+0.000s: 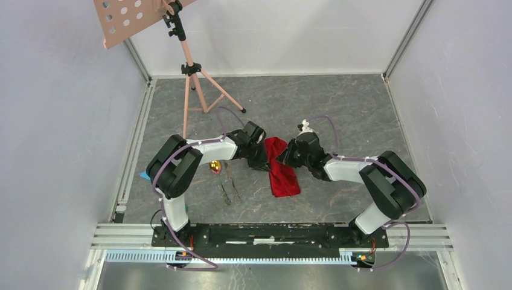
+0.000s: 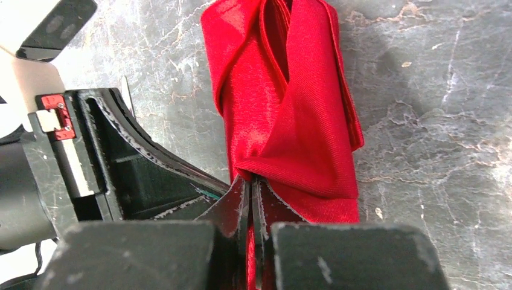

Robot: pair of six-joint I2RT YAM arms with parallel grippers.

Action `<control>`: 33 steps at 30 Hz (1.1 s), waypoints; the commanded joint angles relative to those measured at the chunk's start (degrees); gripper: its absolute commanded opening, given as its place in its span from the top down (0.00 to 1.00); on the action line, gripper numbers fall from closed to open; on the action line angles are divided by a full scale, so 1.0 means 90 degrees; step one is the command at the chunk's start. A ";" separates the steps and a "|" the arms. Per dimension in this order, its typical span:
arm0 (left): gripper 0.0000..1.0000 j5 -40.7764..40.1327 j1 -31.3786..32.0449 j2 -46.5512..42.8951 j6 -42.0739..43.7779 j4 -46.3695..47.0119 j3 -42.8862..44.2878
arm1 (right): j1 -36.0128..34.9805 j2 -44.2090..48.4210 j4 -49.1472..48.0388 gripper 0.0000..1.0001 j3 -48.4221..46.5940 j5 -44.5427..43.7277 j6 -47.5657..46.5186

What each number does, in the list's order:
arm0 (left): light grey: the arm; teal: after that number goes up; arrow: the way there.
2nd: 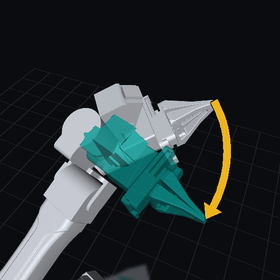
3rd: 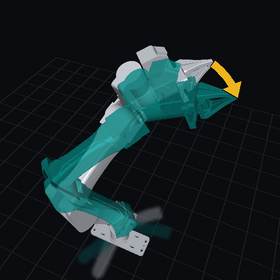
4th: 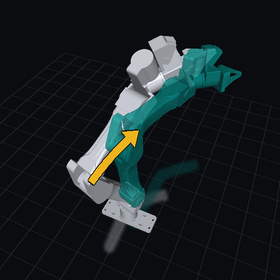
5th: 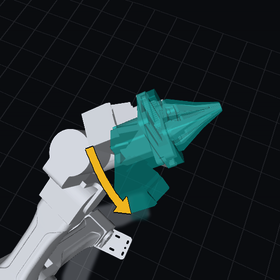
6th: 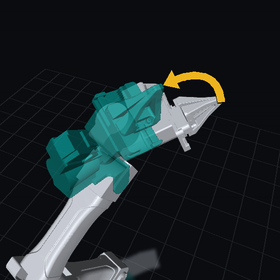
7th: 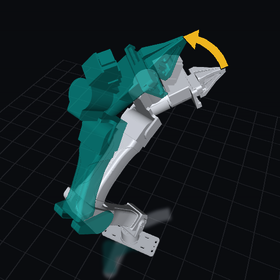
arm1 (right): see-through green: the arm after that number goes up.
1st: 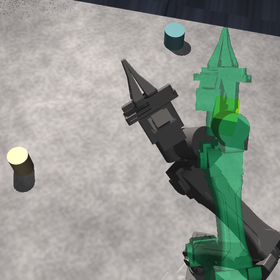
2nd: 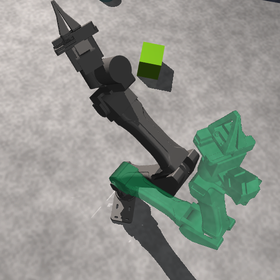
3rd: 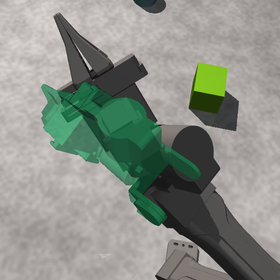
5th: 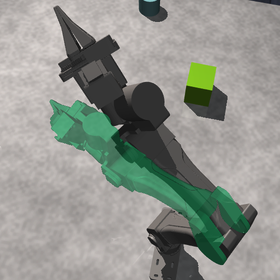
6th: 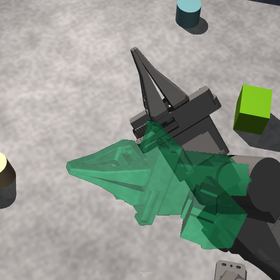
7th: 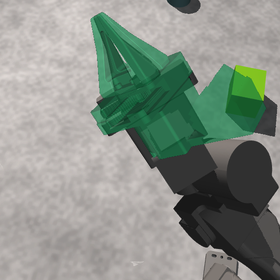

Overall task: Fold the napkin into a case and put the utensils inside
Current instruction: Fold the 2/3-rectangle-folded napkin at the center of the board.

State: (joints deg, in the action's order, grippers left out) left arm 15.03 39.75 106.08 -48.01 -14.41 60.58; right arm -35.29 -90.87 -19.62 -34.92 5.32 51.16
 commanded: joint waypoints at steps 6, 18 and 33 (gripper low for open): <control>0.89 -0.0162 0.0086 0.0121 0.0156 0.0116 0.0066 | -0.0280 -0.0297 -0.0029 1.00 -0.0495 -0.0306 -0.0428; 0.47 -0.0962 0.0325 -0.0516 0.0557 -0.0217 -0.0093 | -0.0414 -0.0660 -0.0214 0.99 -0.0495 -0.0386 -0.0923; 0.40 -0.0895 0.0549 -0.0310 0.0460 0.0027 -0.0093 | -0.0410 -0.0674 -0.0543 0.99 -0.0689 -0.0108 -0.0322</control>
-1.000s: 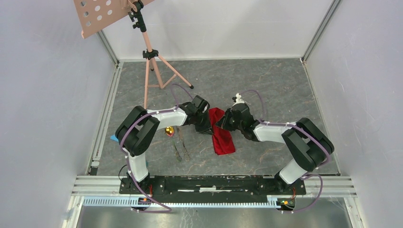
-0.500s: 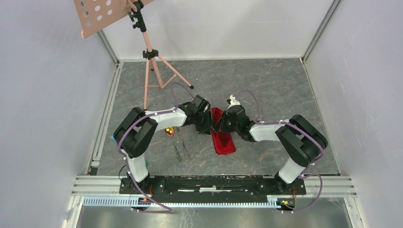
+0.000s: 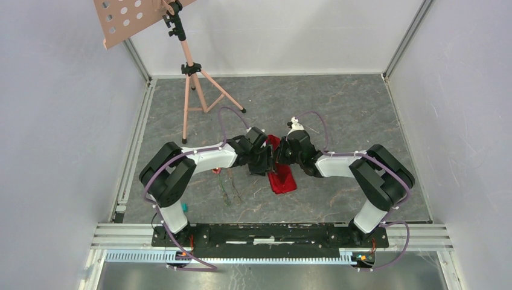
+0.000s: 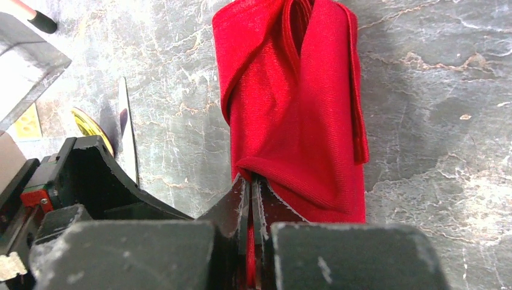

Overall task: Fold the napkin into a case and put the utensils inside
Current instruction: Fold the 2/3-rectangle-folded napkin at the center of the board.

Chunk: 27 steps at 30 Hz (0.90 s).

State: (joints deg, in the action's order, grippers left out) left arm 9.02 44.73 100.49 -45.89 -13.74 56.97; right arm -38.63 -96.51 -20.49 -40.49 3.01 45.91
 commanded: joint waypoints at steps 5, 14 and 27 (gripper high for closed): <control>0.66 -0.0339 -0.0047 0.0712 0.0051 -0.0119 0.0390 | -0.0043 -0.0080 -0.0449 0.99 0.0006 0.0149 0.0309; 0.84 0.0218 -0.0214 0.0746 -0.0369 0.0700 -0.0304 | 0.0048 0.0244 0.0343 0.53 -0.0132 0.0465 -0.0951; 0.88 0.1045 -0.0108 0.0835 -0.1537 0.2137 -0.0885 | 0.0977 0.1689 0.1734 0.21 0.0105 0.1037 -0.2233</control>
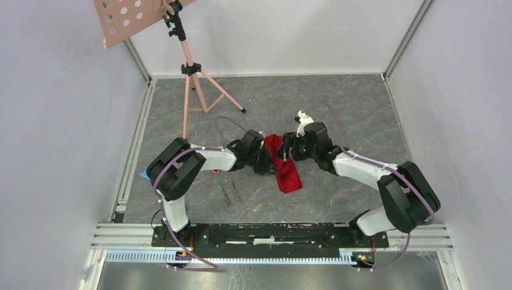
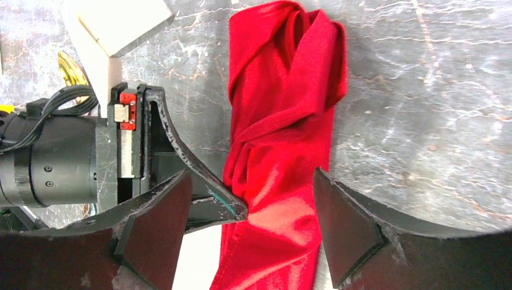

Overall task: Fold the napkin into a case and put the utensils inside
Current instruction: Fold the 2/3-rectangle-folded napkin at the center of the board, then pick up the top corner of the smaller rectangle folded napkin from the center of the board.

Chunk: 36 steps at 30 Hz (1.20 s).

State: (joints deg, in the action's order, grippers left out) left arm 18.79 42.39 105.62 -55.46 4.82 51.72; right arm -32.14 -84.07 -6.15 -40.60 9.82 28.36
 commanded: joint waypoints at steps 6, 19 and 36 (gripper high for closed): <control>0.88 -0.0035 0.0221 0.0294 -0.0612 0.0119 -0.0332 | 0.0695 0.0125 -0.0652 0.20 0.0237 0.0730 0.0293; 0.89 -0.0061 0.0261 0.0312 -0.0654 0.0197 -0.0388 | 0.0692 -0.0522 -0.1184 0.40 0.0097 0.0834 0.0503; 0.88 -0.0254 0.0330 0.0189 -0.0528 0.0119 -0.0415 | 0.0692 -0.0758 -0.1482 0.87 0.0009 0.0697 0.0423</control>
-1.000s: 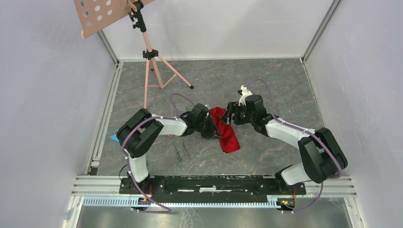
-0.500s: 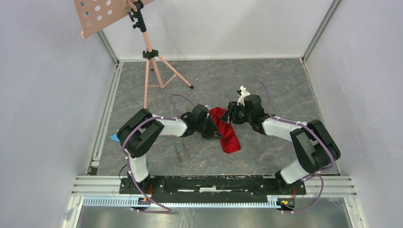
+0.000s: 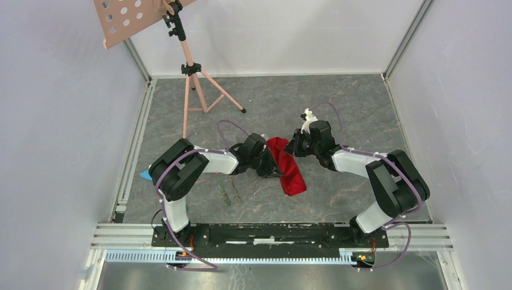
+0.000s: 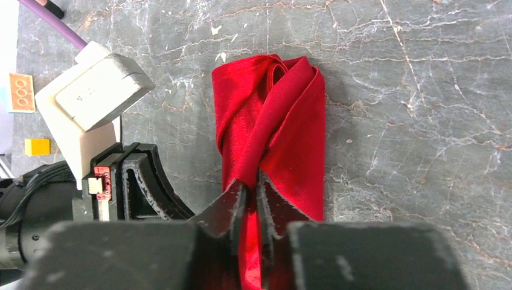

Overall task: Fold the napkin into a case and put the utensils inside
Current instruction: Pick up the top corner of the smaller rectangle folded napkin from the center of the board.

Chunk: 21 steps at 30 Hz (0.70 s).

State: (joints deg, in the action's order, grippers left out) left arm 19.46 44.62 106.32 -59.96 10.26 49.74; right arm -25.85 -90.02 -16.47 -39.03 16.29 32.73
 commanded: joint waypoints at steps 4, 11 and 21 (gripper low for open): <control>0.73 -0.0300 0.0082 0.0068 -0.0022 -0.0392 -0.0272 | -0.0009 -0.0102 -0.0381 0.99 -0.0166 -0.0044 -0.0062; 0.40 -0.0559 0.0028 -0.0684 0.0734 -0.1409 -0.0230 | -0.0009 -0.0206 -0.0288 1.00 -0.0298 0.0086 -0.0041; 0.27 -0.1901 -0.0016 -0.1886 0.2441 -0.2887 0.0878 | -0.0006 -0.0303 -0.0490 1.00 -0.0280 0.0272 0.0004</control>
State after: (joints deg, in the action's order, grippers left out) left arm 9.74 44.86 93.45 -49.10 -10.68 51.16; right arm -25.85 -92.16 -17.56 -39.75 17.39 32.75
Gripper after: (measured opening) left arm 0.721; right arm 0.014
